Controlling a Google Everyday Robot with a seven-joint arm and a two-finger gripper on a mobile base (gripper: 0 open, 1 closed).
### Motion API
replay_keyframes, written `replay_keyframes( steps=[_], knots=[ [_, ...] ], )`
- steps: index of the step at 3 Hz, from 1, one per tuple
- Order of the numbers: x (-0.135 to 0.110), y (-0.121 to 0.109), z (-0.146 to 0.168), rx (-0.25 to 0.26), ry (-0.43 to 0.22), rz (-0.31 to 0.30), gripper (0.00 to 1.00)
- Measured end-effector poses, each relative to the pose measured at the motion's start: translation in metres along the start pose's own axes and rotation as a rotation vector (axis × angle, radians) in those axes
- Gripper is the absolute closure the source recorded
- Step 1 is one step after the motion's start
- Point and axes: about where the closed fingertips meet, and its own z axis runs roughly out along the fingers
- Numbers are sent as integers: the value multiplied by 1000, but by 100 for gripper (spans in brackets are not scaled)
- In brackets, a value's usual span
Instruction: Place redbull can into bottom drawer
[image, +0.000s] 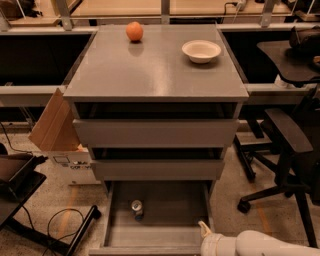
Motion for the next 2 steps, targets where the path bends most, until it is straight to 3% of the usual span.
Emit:
replay_keyframes(
  steps=[1, 2],
  knots=[
    [0, 0, 0, 0, 0, 0, 0],
    [-3, -8, -11, 61, 66, -37, 0]
  ],
)
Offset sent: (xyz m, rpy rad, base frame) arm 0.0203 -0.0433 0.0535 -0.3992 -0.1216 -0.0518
